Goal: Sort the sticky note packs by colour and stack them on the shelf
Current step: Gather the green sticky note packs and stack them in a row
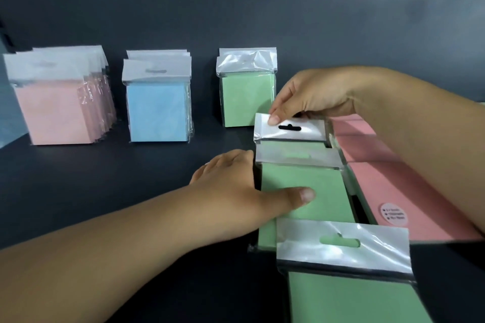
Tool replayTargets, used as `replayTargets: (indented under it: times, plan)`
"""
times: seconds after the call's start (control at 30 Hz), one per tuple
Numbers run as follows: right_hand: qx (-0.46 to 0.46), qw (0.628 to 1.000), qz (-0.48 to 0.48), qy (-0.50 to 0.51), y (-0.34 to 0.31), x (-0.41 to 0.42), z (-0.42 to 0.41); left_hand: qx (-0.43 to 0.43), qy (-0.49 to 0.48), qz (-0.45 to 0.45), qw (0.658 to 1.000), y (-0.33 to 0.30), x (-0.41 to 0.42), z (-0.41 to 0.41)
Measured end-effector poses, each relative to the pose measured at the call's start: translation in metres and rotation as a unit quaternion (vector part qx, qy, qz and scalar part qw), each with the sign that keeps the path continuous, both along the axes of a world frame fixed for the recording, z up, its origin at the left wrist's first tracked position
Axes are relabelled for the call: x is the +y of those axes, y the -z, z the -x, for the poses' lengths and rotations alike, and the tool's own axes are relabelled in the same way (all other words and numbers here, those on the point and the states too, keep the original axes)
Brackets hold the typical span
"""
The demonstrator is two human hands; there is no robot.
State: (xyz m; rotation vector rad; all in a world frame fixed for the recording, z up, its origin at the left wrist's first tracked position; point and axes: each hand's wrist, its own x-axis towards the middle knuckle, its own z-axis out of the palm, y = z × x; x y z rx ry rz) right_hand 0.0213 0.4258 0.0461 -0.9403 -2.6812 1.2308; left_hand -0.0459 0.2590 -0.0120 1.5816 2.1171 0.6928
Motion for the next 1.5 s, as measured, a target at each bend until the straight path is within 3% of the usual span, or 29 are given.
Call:
replayTargets:
  times: [0.07,0.17,0.27,0.43,0.53,0.6,0.67,0.73,0.77,0.87,0.93,0.97,1.1,1.27,1.4,1.5]
  plan:
    - [0.053,0.999,-0.008,0.008,-0.008,0.000,0.000,-0.097,-0.012,-0.022,0.995,-0.002,-0.001,0.002]
    - [0.150,0.988,-0.016,0.025,-0.018,-0.002,-0.002,-0.172,-0.071,-0.070,0.980,-0.003,0.009,0.010]
    - [0.225,0.973,-0.036,0.027,-0.026,-0.008,-0.002,-0.213,-0.107,-0.141,0.961,-0.005,0.021,0.023]
    - [0.276,0.958,-0.072,0.001,-0.040,-0.030,-0.002,-0.231,-0.106,-0.261,0.931,-0.008,0.020,0.040]
    - [0.328,0.943,0.011,0.060,-0.043,-0.034,-0.005,-0.294,-0.100,-0.335,0.890,-0.018,0.015,0.040]
    - [0.319,0.939,0.102,0.073,-0.039,-0.037,-0.012,-0.368,-0.092,-0.357,0.853,-0.027,0.011,0.033]
    - [0.295,0.942,0.152,0.056,-0.029,-0.044,-0.020,-0.399,-0.089,-0.352,0.842,-0.032,0.008,0.024]
    - [0.305,0.938,0.156,0.061,-0.021,-0.049,-0.026,-0.382,-0.089,-0.306,0.867,-0.034,0.007,0.018]
    - [0.322,0.931,0.152,0.081,-0.020,-0.049,-0.029,-0.348,-0.090,-0.260,0.896,-0.034,0.006,0.016]
    - [0.374,0.894,0.176,0.173,-0.017,-0.043,-0.042,-0.103,-0.041,-0.046,0.993,-0.030,-0.006,0.013]
    - [0.380,0.878,0.199,0.214,-0.010,-0.039,-0.053,0.055,0.000,0.037,0.998,-0.023,-0.012,0.011]
    - [0.377,0.875,0.207,0.223,-0.005,-0.037,-0.057,0.078,0.010,0.067,0.995,-0.020,-0.013,0.009]
    - [0.365,0.873,0.215,0.240,0.009,-0.037,-0.063,0.121,0.041,0.146,0.981,-0.008,-0.010,0.009]
    - [0.368,0.870,0.207,0.252,0.012,-0.035,-0.065,0.166,0.042,0.107,0.979,-0.003,-0.006,0.028]
    - [0.367,0.867,0.218,0.256,0.014,-0.034,-0.064,0.079,0.021,0.037,0.996,0.000,-0.007,0.045]
    - [0.382,0.864,0.231,0.235,0.013,-0.037,-0.063,-0.013,-0.006,-0.064,0.998,-0.004,-0.005,0.041]
